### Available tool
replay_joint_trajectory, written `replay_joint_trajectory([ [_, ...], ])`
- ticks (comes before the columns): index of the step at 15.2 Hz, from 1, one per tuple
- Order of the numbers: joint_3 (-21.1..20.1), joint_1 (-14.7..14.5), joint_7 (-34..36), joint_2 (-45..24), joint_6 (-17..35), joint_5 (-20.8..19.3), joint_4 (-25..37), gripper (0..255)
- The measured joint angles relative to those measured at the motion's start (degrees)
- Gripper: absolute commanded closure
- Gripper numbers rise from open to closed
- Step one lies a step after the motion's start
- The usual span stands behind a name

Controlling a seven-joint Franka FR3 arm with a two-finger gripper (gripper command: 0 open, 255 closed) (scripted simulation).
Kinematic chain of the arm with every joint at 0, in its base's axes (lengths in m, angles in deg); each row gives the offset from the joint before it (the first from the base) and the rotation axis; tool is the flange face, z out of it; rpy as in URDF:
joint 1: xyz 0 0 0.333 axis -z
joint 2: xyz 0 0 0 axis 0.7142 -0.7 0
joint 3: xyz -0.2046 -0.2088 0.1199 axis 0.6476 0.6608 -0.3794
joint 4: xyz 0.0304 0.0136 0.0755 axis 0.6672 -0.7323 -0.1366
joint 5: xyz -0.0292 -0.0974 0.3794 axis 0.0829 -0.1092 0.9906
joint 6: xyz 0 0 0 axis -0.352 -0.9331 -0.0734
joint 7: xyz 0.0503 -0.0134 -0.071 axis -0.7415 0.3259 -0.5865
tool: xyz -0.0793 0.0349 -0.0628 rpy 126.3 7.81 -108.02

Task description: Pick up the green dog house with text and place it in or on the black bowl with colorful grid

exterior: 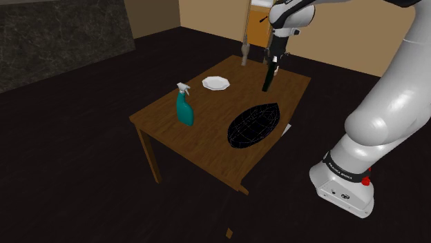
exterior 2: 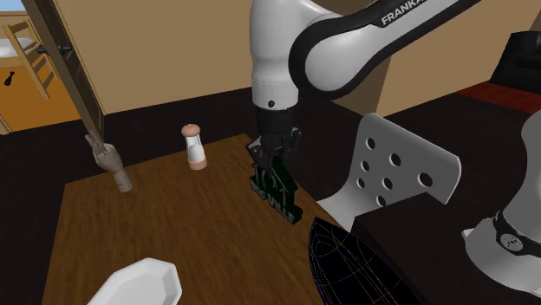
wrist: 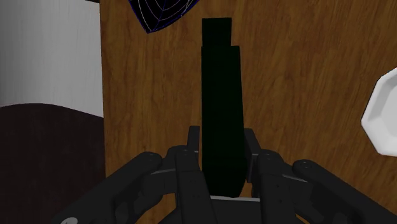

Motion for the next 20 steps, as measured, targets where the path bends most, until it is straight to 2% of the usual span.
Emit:
replay_joint_trajectory([
  [8,0.0,-0.2,0.5,3.0,-5.4,-0.6,2.4,255],
  [20,-6.4,-5.8,13.4,22.8,-7.0,-2.7,-15.8,255],
])
